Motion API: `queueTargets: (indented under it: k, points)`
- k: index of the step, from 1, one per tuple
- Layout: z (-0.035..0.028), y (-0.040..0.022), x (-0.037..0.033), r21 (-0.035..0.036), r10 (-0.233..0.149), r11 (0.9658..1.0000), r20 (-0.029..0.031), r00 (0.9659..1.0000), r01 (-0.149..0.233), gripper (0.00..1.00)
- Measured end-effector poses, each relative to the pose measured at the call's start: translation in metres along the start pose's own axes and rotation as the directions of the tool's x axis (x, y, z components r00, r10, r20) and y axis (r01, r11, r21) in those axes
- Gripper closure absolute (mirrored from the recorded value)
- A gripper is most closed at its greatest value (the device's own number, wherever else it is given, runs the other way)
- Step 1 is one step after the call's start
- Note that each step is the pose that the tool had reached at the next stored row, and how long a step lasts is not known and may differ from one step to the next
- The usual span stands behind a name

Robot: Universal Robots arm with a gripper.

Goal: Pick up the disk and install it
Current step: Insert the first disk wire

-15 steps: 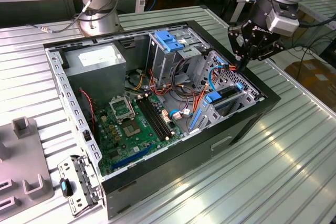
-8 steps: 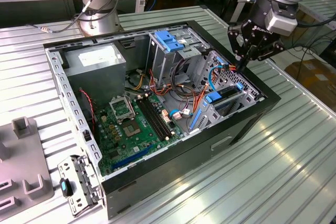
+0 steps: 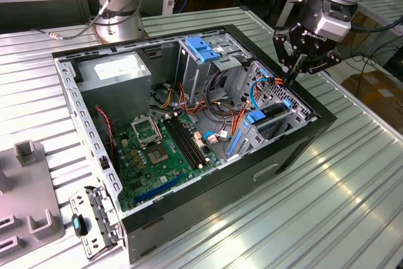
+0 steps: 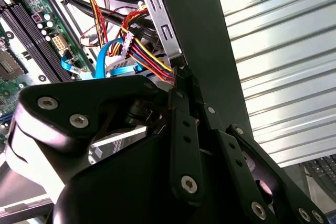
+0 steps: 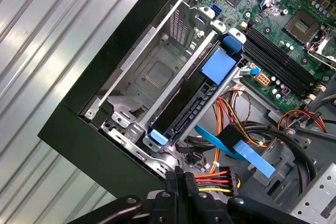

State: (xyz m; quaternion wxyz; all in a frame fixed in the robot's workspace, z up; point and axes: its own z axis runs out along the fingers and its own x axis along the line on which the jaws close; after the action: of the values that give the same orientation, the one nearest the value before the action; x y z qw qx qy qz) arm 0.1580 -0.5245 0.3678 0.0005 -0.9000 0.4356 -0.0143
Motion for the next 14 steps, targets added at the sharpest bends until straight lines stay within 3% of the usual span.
queueTargets:
  k: [11, 14]
  points:
    - [0.0, 0.0, 0.0, 0.0, 0.0, 1.0, 0.0, 1.0, 0.0, 0.83]
    - [0.0, 0.0001, 0.0001, -0.0004, 0.016, 0.9999, -0.0003, 0.9999, -0.016, 0.83]
